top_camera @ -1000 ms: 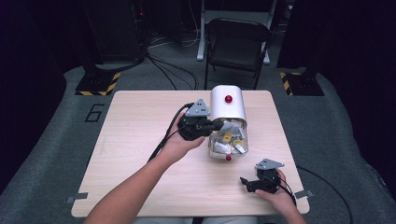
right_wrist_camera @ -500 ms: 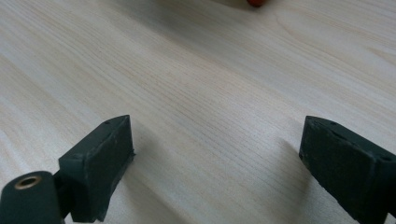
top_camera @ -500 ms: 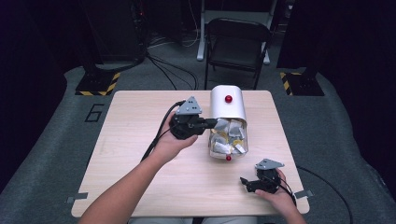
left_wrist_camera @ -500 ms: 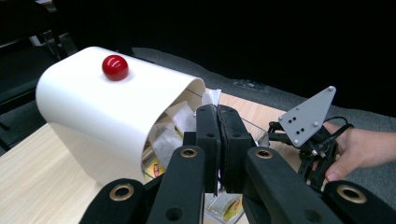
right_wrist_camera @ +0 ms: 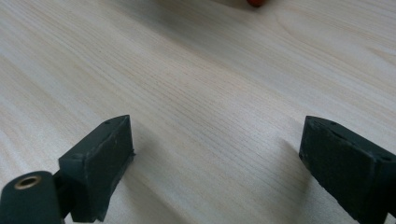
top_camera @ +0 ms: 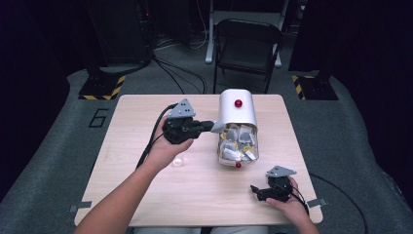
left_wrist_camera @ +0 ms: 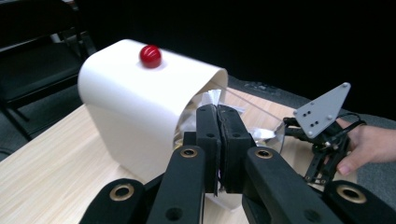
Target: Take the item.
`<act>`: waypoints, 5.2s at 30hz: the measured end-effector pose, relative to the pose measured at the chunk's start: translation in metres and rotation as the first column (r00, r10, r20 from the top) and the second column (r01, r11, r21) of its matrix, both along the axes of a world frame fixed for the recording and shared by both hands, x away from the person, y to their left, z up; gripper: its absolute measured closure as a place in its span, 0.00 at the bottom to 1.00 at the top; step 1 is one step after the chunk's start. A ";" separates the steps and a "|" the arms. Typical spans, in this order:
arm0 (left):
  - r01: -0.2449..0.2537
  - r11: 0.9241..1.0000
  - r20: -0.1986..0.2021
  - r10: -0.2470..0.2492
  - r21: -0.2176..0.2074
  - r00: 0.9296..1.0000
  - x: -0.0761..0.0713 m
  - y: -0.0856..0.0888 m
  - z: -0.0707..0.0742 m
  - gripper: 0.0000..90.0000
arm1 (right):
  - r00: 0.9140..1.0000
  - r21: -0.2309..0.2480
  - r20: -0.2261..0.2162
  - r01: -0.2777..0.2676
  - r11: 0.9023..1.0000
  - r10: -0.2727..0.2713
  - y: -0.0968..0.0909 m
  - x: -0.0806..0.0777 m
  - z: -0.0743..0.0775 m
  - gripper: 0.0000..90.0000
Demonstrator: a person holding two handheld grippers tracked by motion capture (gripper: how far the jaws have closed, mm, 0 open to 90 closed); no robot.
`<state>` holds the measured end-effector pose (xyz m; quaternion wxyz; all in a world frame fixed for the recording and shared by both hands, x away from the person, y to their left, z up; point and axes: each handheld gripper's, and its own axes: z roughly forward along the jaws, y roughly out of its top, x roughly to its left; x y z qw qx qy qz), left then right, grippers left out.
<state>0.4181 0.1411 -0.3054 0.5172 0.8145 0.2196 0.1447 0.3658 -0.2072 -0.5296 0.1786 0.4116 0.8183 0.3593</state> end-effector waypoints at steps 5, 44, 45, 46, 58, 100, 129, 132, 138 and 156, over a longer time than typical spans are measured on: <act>-0.024 1.000 0.000 0.024 0.000 1.000 0.002 0.011 -0.001 0.98 | 1.000 0.000 0.000 0.000 1.000 0.000 0.000 0.000 0.000 0.10; -0.178 0.984 -0.044 0.178 0.009 0.983 0.014 0.076 -0.017 0.98 | 1.000 0.000 0.000 -0.002 1.000 0.002 0.000 0.000 0.000 0.10; -0.180 0.984 -0.047 0.180 0.013 0.982 0.014 0.078 -0.018 0.98 | 1.000 0.000 0.000 0.000 1.000 0.000 0.000 0.000 0.000 0.10; -0.185 0.983 -0.045 0.186 0.015 0.982 0.014 0.079 -0.019 0.98 | 1.000 0.000 0.000 0.001 1.000 -0.001 0.000 0.000 0.000 0.10; -0.227 0.973 -0.074 0.229 0.041 0.971 0.017 0.101 -0.036 0.98 | 1.000 0.000 0.001 0.000 1.000 0.000 0.000 0.000 0.000 0.10; -0.247 0.964 -0.191 0.261 0.098 0.946 0.008 0.120 -0.100 0.98 | 1.000 0.000 0.000 -0.003 1.000 0.003 0.000 0.000 0.000 0.10; -0.236 0.957 -0.210 0.269 0.168 0.940 0.017 0.107 -0.119 0.98 | 1.000 0.000 0.001 0.000 1.000 0.000 0.000 0.000 0.000 0.10; -0.237 0.957 -0.212 0.270 0.170 0.939 0.017 0.106 -0.119 0.98 | 1.000 0.001 0.000 -0.003 1.000 0.003 0.000 0.000 0.000 0.10; -0.241 0.955 -0.212 0.276 0.175 0.938 0.018 0.106 -0.120 0.95 | 1.000 -0.001 0.000 -0.003 1.000 0.003 0.000 0.000 0.000 0.10; -0.277 0.953 -0.172 0.295 0.121 0.940 0.012 0.110 -0.107 0.58 | 1.000 0.000 0.000 0.000 1.000 0.000 0.000 0.000 0.000 0.10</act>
